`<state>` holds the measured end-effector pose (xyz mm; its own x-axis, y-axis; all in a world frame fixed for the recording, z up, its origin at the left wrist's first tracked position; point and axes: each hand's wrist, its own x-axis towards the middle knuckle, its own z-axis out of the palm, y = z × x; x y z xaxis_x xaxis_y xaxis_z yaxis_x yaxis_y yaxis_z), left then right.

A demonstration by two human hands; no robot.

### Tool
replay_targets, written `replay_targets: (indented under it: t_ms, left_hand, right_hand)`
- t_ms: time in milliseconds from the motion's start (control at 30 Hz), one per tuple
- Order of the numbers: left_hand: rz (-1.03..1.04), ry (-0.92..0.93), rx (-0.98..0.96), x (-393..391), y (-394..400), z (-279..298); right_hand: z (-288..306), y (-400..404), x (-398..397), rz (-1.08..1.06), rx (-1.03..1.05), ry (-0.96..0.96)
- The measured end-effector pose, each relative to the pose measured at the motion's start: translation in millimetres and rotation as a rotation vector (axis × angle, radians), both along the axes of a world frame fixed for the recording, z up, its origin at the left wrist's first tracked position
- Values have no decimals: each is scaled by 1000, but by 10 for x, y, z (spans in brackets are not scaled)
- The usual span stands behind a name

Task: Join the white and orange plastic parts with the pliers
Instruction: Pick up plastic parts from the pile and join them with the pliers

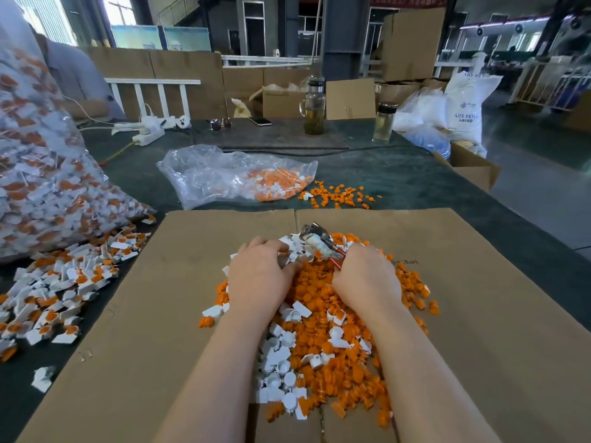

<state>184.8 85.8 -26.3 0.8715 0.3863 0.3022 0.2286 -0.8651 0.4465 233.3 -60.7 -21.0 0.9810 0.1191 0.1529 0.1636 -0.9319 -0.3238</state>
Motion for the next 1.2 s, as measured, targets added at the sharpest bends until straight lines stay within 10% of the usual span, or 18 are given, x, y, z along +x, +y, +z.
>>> replay_targets:
  t_ms: [500,1200]
  left_hand:
    - [-20,-157,-189,-31,-9,31]
    - [-243,-277,-597,-60,-116,110]
  right_hand:
    - [11,-9,30,45,53,-39]
    - [87,61,-23,213,895,83]
